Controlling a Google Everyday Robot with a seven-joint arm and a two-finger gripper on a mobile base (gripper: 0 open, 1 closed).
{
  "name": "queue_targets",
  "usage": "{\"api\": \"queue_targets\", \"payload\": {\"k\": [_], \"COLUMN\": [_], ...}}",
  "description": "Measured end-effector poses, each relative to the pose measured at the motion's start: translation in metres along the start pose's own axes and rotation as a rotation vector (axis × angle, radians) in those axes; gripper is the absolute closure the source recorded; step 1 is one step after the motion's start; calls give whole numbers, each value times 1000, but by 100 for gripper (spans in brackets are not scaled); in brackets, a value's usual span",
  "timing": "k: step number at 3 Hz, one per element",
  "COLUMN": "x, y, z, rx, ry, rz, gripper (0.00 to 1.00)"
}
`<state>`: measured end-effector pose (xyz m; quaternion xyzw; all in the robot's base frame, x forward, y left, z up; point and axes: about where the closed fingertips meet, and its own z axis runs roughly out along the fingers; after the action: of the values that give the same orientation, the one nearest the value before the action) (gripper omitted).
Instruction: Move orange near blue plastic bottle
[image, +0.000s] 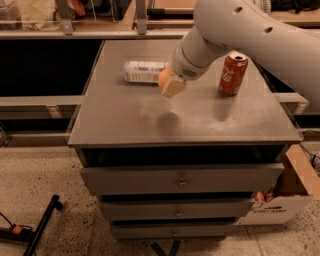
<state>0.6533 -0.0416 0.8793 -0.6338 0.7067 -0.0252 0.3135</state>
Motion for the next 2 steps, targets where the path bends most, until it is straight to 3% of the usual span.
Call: {"api": "queue_targets", "payload": {"k": [1, 2], "x": [-2, -2], "y": [1, 1], "z": [0, 0], "rx": [-4, -4], "ry": [0, 0], "rz": [-3, -3], "gripper": [0, 0]}}
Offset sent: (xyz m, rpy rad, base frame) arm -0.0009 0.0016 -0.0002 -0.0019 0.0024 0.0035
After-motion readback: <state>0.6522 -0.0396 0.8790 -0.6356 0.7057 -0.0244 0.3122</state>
